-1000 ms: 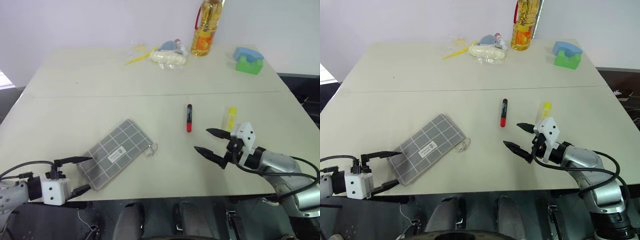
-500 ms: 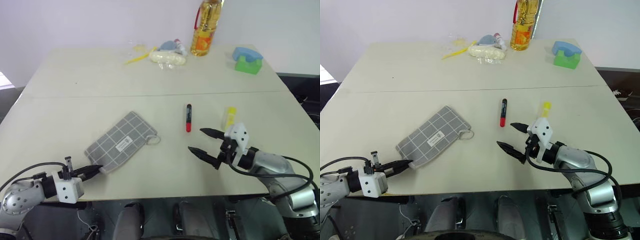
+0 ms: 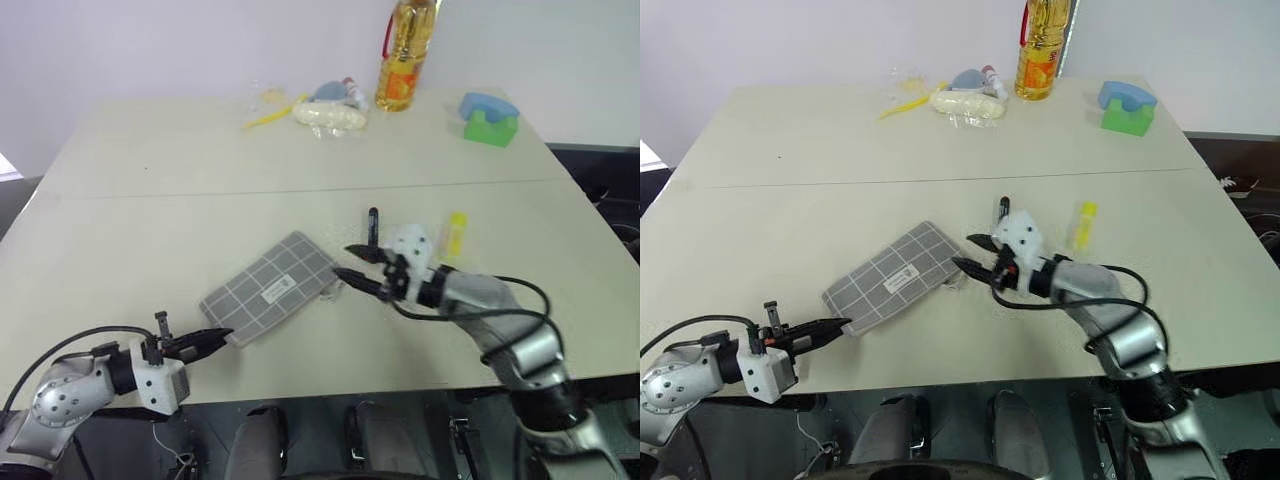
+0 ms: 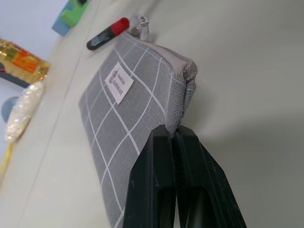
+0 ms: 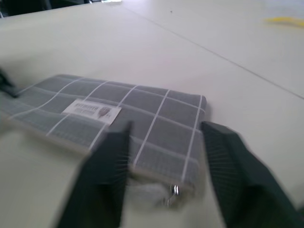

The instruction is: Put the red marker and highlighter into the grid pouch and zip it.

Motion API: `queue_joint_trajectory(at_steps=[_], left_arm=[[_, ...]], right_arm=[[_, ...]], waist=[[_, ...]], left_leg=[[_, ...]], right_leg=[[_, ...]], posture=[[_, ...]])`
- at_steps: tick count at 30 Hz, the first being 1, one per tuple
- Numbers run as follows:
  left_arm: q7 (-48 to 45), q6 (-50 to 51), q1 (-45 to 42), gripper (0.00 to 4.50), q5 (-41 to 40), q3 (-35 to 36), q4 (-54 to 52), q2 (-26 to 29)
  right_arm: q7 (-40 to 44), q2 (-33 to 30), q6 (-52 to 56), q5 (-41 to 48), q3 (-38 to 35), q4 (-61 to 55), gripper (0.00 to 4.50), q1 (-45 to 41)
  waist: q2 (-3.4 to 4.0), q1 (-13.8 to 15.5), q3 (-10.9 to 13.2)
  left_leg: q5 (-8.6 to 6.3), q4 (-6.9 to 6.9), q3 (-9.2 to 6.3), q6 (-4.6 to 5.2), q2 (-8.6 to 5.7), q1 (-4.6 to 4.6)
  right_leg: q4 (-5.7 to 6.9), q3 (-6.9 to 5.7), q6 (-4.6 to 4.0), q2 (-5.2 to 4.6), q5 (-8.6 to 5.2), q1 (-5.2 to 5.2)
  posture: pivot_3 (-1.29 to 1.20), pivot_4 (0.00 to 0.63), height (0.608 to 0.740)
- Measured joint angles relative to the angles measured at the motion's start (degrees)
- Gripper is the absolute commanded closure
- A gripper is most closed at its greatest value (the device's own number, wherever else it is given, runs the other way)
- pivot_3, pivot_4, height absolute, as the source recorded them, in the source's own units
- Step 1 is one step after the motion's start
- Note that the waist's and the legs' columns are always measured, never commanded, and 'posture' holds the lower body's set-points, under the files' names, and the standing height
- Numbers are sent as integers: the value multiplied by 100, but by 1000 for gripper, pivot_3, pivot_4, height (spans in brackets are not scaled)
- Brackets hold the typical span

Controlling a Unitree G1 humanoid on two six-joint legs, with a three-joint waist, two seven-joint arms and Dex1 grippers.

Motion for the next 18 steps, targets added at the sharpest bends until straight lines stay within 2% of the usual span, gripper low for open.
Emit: queue_joint_trajectory(at_steps=[1,6,11,14,18], left_arm=[[5,15,-3,4500,0,-13,-17,0],[35,60,-5,4500,2,-29,-73,0],[103,167,-74,4500,103,-49,-84,-3],[143,373,-180,3557,144,-84,-83,-28],[230,427,-483,1543,398,-239,-83,-98]], right_arm=[[-118,128,66,-109,88,147,4470,-85],[-583,314,365,-734,513,717,4470,-166],[-800,552,773,-916,575,811,4470,-324],[-858,653,880,-978,553,812,4500,-320],[-911,797,969,-994,511,812,4500,-306]], waist=[[0,8,0],[-1,4,-1],[-3,2,-4],[-20,12,-16],[-27,-1,-21]], left_leg=[[0,0,0,0,-1,-2],[0,1,2,0,-4,-3],[0,3,2,0,-3,12],[0,4,1,0,-3,18],[0,3,2,0,-3,20]], right_leg=[[1,0,0,-1,0,-1],[2,-3,0,-7,0,-3],[15,-4,0,-5,0,5],[14,-4,-1,-6,-1,12],[15,-3,-1,-4,-1,12]], posture=[[0,150,740],[0,150,740],[0,150,740],[0,150,740],[0,150,740]])
